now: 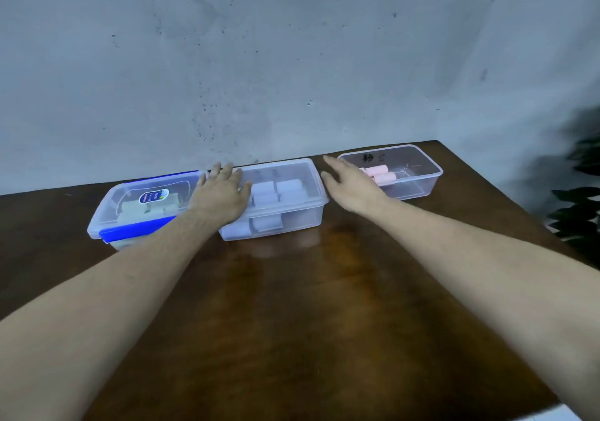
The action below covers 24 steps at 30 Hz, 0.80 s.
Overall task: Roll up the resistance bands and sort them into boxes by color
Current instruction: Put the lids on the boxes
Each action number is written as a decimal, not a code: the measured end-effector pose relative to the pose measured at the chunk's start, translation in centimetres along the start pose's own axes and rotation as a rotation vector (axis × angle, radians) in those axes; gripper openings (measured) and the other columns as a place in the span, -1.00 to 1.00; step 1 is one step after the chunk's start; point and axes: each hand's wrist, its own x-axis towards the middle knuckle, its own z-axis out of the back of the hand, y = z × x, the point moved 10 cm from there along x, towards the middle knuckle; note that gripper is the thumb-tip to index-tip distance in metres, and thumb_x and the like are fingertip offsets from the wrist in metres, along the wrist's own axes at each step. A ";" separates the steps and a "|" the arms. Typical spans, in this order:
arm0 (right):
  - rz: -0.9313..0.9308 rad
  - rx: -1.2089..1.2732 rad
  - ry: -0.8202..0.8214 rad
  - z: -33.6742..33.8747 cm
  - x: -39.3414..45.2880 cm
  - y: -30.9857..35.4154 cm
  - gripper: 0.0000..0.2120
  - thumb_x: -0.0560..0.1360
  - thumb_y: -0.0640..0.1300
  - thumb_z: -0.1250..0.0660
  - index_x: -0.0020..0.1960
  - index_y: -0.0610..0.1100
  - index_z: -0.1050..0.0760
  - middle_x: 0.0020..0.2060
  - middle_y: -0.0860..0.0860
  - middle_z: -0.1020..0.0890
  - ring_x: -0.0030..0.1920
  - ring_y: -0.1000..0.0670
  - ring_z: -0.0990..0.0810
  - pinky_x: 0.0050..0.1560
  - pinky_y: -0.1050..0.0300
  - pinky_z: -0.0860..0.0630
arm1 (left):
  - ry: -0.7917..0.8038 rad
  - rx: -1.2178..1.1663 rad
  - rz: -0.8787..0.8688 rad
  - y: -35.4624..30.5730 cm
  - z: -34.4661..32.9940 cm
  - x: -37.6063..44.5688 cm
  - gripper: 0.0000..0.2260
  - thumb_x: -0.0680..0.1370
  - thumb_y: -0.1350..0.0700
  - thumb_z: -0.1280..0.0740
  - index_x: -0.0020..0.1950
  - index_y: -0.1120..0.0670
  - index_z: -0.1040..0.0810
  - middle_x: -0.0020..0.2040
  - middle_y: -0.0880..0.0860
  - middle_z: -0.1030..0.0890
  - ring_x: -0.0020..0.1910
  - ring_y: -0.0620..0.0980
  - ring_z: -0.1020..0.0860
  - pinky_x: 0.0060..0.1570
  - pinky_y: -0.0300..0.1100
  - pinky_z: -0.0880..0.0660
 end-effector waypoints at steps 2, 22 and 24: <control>0.066 -0.032 -0.094 2.3 -2.8 -0.6 -0.60 0.64 -0.13 -0.19 0.47 -0.07 -0.40 0.45 0.00 -0.43 0.48 -0.01 -0.32 0.38 0.26 -0.17 | -0.092 -0.049 -0.133 -3.8 1.0 -1.2 -0.57 0.69 -0.03 -0.04 0.52 0.09 -0.30 0.59 0.06 -0.17 0.59 0.08 -0.02 0.52 0.07 0.05; -0.396 -0.389 0.500 8.3 -26.1 -19.3 -0.17 0.35 0.59 -0.15 0.54 0.35 -0.08 0.62 0.11 0.10 0.60 -0.08 0.25 0.54 -0.26 0.19 | 0.339 -0.310 -0.821 -34.2 -7.9 -13.3 -0.40 0.57 0.06 -0.32 0.57 -0.11 -0.18 0.59 -0.09 -0.15 0.50 -0.07 -0.27 0.41 -0.11 -0.34; -0.343 -0.396 0.523 7.9 -25.7 -19.6 -0.16 0.35 0.59 -0.16 0.55 0.35 -0.05 0.62 0.08 0.10 0.59 -0.11 0.28 0.52 -0.31 0.25 | 0.303 -0.265 -0.925 -35.6 -7.9 -14.1 -0.47 0.58 0.11 -0.29 0.54 -0.12 -0.28 0.59 -0.11 -0.17 0.52 -0.12 -0.22 0.44 -0.16 -0.29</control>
